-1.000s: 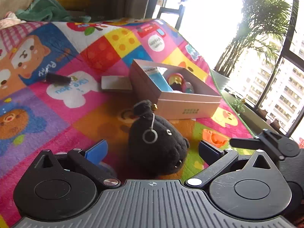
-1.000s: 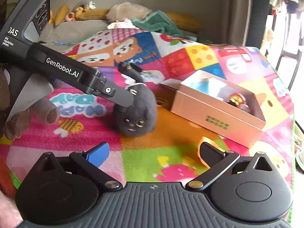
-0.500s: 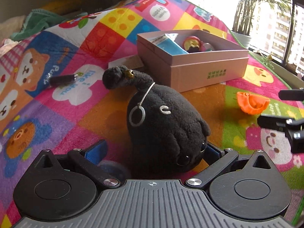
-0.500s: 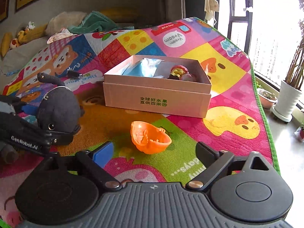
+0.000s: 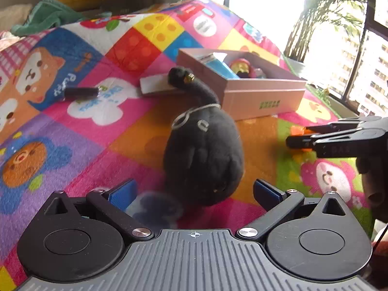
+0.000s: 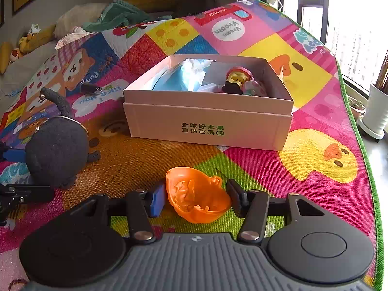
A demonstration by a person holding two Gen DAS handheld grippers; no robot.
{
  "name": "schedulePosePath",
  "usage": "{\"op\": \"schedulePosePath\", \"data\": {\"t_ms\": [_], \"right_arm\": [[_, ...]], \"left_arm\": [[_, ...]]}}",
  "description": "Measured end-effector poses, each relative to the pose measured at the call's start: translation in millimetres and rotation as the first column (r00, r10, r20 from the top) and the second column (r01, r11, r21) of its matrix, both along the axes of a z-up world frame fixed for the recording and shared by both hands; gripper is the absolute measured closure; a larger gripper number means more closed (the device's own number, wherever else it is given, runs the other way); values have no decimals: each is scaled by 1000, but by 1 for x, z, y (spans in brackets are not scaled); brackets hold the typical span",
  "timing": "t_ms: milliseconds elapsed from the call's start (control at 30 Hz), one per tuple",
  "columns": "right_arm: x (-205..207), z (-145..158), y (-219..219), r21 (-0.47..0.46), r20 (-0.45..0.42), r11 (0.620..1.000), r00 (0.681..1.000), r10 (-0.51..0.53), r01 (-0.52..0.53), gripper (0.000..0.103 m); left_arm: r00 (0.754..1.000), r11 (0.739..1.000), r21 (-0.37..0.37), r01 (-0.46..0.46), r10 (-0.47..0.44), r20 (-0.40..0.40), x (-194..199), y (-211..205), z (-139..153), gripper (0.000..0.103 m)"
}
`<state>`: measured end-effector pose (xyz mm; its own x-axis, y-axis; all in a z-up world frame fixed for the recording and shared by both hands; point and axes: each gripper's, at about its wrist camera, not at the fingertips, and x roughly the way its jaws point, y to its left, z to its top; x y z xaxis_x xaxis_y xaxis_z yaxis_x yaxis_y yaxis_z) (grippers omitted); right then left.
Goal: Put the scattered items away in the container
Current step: 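Carry the plush cat with the left tool while the right tool carries the orange toy toward the pink box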
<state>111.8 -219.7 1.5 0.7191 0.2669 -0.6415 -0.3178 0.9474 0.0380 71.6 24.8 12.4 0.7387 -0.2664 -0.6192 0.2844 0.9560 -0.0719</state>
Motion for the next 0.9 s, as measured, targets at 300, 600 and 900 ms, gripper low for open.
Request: {"op": "schedulePosePath", "data": {"t_ms": [300, 600, 900], "right_arm": [[-12, 6, -5, -22, 2, 1000, 1000, 6, -6, 51], [-36, 7, -14, -21, -16, 1000, 1000, -3, 2, 51], [-66, 22, -25, -36, 35, 999, 999, -1, 2, 51]], "left_arm": [[999, 997, 72, -34, 32, 26, 33, -29, -5, 0], [995, 993, 111, -26, 15, 95, 21, -39, 1, 29], [994, 995, 96, 27, -37, 100, 1, -37, 15, 33]]}}
